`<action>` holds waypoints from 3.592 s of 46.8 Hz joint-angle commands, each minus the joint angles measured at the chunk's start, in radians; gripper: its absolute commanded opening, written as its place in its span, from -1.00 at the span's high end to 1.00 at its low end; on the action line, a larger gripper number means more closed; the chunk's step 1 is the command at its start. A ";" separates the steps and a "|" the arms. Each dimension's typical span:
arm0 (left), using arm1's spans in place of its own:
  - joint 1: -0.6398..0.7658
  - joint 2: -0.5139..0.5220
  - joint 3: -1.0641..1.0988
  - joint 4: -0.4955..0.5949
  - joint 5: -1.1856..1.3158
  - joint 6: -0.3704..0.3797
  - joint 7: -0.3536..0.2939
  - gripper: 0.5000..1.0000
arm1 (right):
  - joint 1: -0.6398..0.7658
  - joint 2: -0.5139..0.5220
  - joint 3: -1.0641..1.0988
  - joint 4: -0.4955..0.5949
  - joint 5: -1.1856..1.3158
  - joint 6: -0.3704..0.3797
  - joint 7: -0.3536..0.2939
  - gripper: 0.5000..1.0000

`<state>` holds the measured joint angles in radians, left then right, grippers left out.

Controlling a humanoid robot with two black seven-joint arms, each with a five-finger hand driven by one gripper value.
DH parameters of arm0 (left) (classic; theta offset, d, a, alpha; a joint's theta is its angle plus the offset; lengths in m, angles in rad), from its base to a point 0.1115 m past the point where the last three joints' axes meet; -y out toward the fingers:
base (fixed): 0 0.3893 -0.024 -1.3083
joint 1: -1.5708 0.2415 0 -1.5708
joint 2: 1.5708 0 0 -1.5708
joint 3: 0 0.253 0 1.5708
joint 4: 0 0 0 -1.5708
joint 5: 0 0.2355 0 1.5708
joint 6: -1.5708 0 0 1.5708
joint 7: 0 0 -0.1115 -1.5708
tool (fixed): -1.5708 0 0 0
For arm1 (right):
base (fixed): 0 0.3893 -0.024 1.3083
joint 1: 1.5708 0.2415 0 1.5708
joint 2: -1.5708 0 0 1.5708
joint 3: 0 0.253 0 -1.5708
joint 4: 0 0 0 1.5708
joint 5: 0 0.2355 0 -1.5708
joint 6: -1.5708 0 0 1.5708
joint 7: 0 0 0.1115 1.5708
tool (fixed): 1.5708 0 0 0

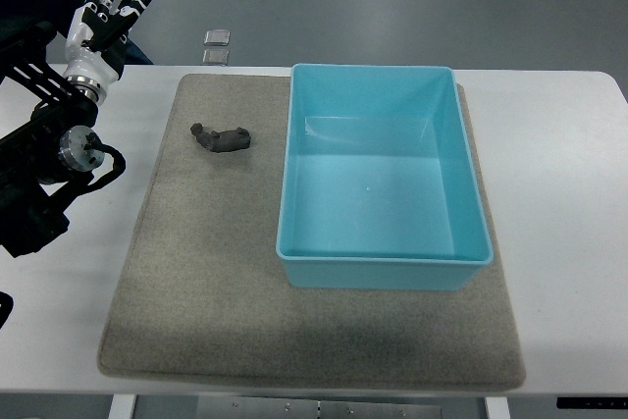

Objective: Place brown hippo in blue box with left hand

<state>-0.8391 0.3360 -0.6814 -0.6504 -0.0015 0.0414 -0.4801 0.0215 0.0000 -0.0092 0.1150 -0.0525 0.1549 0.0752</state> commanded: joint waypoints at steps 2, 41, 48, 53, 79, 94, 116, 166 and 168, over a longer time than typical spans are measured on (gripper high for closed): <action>0.000 0.000 -0.001 0.000 0.000 0.000 0.000 -0.99 | 0.000 0.000 0.000 0.000 0.000 0.000 0.000 -0.74; -0.005 0.000 -0.001 0.003 -0.002 -0.002 0.005 -0.99 | 0.000 0.000 0.000 0.000 0.000 0.000 0.000 -0.74; -0.011 0.000 -0.004 0.005 -0.002 -0.003 0.005 -0.99 | 0.000 0.000 0.000 0.000 0.000 0.000 0.000 -0.74; -0.012 0.002 -0.003 0.005 -0.002 -0.002 0.003 -0.99 | 0.000 0.000 0.000 0.000 0.000 0.000 0.000 -0.74; -0.028 0.000 -0.003 0.020 0.000 -0.003 0.003 -0.99 | 0.000 0.000 0.000 0.000 0.000 0.000 0.000 -0.74; -0.021 0.002 0.003 0.020 0.002 -0.023 0.001 -0.98 | 0.000 0.000 0.000 0.000 0.000 0.000 0.000 -0.74; -0.035 0.029 0.005 0.017 0.279 -0.025 0.000 -0.98 | 0.000 0.000 0.000 0.000 0.000 0.000 0.000 -0.74; -0.120 0.258 0.281 -0.206 0.890 -0.155 0.015 -0.99 | 0.000 0.000 0.000 0.000 0.000 0.000 0.000 -0.74; -0.127 0.270 0.318 -0.210 0.903 -0.156 0.015 -0.98 | 0.000 0.000 0.000 0.000 0.000 0.000 0.000 -0.74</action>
<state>-0.9526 0.5906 -0.4197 -0.8549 0.8768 -0.1140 -0.4649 0.0216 0.0000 -0.0092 0.1151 -0.0522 0.1549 0.0752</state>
